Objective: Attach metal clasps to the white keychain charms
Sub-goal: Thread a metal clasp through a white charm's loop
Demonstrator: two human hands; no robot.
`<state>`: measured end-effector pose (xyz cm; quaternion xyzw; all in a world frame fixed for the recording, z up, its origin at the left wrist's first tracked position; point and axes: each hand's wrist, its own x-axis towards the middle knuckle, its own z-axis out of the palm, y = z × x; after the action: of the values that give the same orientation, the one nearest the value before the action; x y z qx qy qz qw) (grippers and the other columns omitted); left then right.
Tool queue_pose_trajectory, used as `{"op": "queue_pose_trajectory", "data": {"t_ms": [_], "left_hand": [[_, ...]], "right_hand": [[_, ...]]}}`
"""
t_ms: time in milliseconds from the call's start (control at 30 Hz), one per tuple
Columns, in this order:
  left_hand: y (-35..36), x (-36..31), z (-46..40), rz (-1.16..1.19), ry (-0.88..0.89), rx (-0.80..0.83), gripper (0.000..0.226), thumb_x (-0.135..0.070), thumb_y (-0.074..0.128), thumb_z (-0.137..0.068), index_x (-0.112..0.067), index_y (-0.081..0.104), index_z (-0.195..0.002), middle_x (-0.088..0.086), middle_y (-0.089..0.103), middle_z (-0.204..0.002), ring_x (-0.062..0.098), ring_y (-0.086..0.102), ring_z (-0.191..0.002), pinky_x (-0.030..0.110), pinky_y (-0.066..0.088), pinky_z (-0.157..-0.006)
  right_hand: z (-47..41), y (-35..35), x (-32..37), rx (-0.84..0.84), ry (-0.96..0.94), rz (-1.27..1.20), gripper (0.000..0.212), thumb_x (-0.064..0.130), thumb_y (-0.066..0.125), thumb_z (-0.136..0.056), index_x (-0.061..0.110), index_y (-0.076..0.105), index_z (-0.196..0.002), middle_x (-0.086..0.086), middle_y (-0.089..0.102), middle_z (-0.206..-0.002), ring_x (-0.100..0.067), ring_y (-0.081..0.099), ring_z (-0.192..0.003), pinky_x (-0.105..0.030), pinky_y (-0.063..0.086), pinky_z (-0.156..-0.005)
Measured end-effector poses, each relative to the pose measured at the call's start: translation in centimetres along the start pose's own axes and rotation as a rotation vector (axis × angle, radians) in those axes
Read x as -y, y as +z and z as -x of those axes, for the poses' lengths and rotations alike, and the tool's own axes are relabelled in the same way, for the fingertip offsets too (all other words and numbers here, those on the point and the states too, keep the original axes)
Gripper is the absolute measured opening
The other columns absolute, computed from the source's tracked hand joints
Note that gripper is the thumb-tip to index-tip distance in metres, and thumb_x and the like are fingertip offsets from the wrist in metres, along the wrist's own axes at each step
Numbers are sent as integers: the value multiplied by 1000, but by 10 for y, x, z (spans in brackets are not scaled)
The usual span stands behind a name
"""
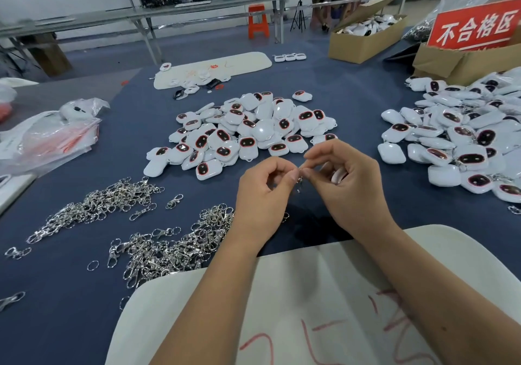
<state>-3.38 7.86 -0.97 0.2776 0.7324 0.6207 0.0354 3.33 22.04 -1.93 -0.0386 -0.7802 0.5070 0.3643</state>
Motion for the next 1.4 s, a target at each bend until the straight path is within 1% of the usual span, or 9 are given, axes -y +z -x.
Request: {"op": "queue_pose_trajectory", "data": {"t_ms": [100, 167, 333, 467, 567, 800, 967, 1133, 1400], "left_hand": [[-2, 2, 0, 31, -12, 42, 14, -4, 61, -97, -10, 70, -88, -1, 68, -72, 8, 62, -64, 22, 51, -64], [-1, 4, -1, 19, -7, 52, 15, -4, 60, -98, -11, 70, -90, -5, 67, -70, 6, 61, -63, 19, 50, -64], [0, 3, -1, 82, -22, 66, 14, -4, 59, -100, -8, 71, -94, -9, 69, -71, 5, 62, -66, 19, 53, -64], [-1, 1, -1, 108, -24, 63, 14, -2, 59, -100, -5, 72, -96, -8, 68, -68, 3, 62, -64, 18, 53, -64], [-1, 0, -1, 107, -34, 65, 14, -1, 57, -100, -2, 71, -97, -7, 68, -70, 4, 61, -65, 19, 53, -65], [5, 0, 0, -201, 96, -20, 19, -5, 55, -100, -16, 64, -88, -9, 59, -70, 4, 54, -66, 16, 44, -65], [4, 2, 1, -311, 188, -51, 17, -6, 55, -99, -16, 62, -88, -9, 58, -77, 6, 54, -74, 11, 37, -67], [6, -2, 0, -278, 222, -73, 16, -7, 57, -98, -18, 64, -88, -11, 59, -73, 8, 57, -73, 13, 38, -67], [10, -7, 3, -248, 234, -91, 17, -7, 55, -100, -15, 64, -89, -11, 58, -70, 7, 56, -69, 12, 38, -65]], "right_hand": [[0, 0, 2, 12, -14, 11, 21, 2, 83, -86, 17, 69, -90, 7, 72, -81, -18, 54, -62, -24, 47, -60], [-1, -1, 2, 20, -16, 9, 20, 0, 81, -86, 16, 68, -87, 5, 71, -81, -15, 55, -62, -29, 48, -59], [-1, -2, 4, 8, -10, -43, 20, -3, 79, -87, 13, 67, -85, -3, 72, -81, -6, 51, -61, -17, 41, -59], [-1, -2, 5, -3, 5, -89, 23, -4, 79, -86, 15, 66, -84, -4, 73, -81, -13, 48, -59, -40, 42, -57], [0, -3, 7, -4, 1, -74, 24, -4, 79, -86, 16, 66, -83, -3, 73, -81, -21, 50, -61, -45, 44, -59], [2, 2, 5, 40, 7, 124, 17, 0, 76, -89, 16, 78, -96, 6, 75, -84, -19, 64, -70, -29, 52, -67], [0, 3, 6, 50, -3, 207, 18, 3, 76, -90, 20, 80, -89, 16, 74, -78, -7, 64, -73, -13, 46, -69], [-2, -2, 5, 113, 122, -4, 20, 6, 76, -93, 24, 77, -84, 13, 70, -71, -8, 53, -65, -22, 47, -64], [-1, -2, 3, 108, 158, -152, 17, 2, 70, -96, 15, 76, -86, 10, 63, -61, -8, 48, -56, -20, 42, -56]]}}
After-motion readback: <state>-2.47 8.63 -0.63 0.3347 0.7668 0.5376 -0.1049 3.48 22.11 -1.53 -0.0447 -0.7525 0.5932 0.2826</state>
